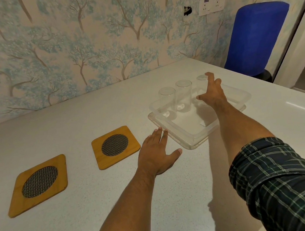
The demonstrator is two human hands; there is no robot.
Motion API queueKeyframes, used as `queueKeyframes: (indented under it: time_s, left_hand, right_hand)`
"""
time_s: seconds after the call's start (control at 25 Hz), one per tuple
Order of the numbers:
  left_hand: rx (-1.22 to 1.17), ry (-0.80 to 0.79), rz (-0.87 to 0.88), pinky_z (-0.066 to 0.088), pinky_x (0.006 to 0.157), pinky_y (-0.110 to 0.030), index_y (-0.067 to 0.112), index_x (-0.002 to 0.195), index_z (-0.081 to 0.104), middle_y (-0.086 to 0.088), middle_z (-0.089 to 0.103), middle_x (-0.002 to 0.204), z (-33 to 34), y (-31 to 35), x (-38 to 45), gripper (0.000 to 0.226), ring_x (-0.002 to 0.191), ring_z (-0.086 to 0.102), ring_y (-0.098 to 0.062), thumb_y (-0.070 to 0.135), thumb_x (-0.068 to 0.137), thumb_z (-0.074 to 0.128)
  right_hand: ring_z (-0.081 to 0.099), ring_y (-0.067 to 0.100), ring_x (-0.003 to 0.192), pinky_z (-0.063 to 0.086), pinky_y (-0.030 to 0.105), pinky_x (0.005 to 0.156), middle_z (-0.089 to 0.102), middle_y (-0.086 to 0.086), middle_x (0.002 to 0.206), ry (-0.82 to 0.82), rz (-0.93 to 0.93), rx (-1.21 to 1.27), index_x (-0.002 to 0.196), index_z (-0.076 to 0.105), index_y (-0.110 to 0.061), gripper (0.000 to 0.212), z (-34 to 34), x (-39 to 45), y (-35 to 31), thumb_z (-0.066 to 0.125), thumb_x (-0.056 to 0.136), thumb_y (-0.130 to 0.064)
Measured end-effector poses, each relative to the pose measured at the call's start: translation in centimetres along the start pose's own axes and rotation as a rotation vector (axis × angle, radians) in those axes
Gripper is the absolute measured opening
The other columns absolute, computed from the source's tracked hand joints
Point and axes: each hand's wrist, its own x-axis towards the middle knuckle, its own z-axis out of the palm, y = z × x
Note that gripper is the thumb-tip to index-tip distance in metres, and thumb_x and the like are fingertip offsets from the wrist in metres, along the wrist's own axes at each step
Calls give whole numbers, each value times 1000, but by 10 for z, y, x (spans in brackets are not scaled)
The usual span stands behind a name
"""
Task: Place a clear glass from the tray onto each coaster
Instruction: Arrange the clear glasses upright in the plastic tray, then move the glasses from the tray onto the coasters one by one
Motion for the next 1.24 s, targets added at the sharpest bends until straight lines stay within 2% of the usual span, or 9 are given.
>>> queueKeyframes:
  time_s: [0.24,0.52,0.6,0.72,0.8,0.88,1.0,1.12,1.24]
  left_hand:
    - [-2,-10,-6,2,130,-39,21,165,5,-1,-1,174,0,0,1,106,160,-2,-16,86,82,15]
    - [-17,2,51,2,129,-39,20,165,5,-2,-1,174,3,26,-7,108,160,-1,-17,87,80,11]
    - [-18,-5,38,2,130,-39,20,165,5,-2,-1,174,1,21,-6,108,160,-1,-16,87,80,11]
    - [0,-3,24,3,130,-39,20,165,5,-2,-1,174,1,18,-10,105,160,-1,-16,85,83,16]
    - [-5,19,5,3,129,-38,20,165,6,-3,0,174,-1,12,-11,107,160,0,-16,86,82,15]
    - [5,22,-2,4,130,-39,19,165,7,-4,1,174,-2,6,-10,110,160,1,-17,87,79,11]
    - [8,20,-10,6,130,-41,18,165,7,-5,2,174,-4,2,-7,111,160,2,-18,87,79,10]
    - [8,24,-15,7,130,-41,17,165,8,-6,4,174,-7,-1,-2,111,160,3,-19,87,79,11]
    - [29,23,-22,7,129,-40,17,165,10,-6,5,174,-7,-3,-1,106,160,4,-19,84,83,16]
  right_hand:
    - [53,39,124,47,45,101,37,18,144,13,-4,19,151,26,-28,87,4,9,0,81,85,-16]
    - [49,36,132,43,43,107,47,18,146,7,45,52,154,26,-32,82,-34,8,23,76,90,-20]
    - [50,37,131,44,45,106,49,19,146,-23,49,-8,156,23,-33,90,-31,7,23,79,87,-26]
    - [47,37,135,43,49,106,44,17,150,-63,39,-98,159,7,-40,106,-32,5,18,81,82,-44]
    - [46,36,136,44,50,105,40,14,154,-18,-10,-152,158,5,-40,102,-31,1,7,75,85,-52]
    - [50,34,131,46,49,102,42,13,152,183,-103,-187,158,17,-34,83,-30,-1,-5,66,93,-48]
    - [61,30,111,52,42,91,57,13,131,500,-383,-109,144,49,-20,48,-23,-7,-34,56,98,-36]
    - [63,29,96,54,41,77,64,10,115,496,-630,-75,123,65,-15,35,-10,-11,-73,54,98,-36]
    - [65,28,96,53,39,75,65,8,114,351,-793,-145,122,68,-16,36,10,-25,-100,53,98,-40]
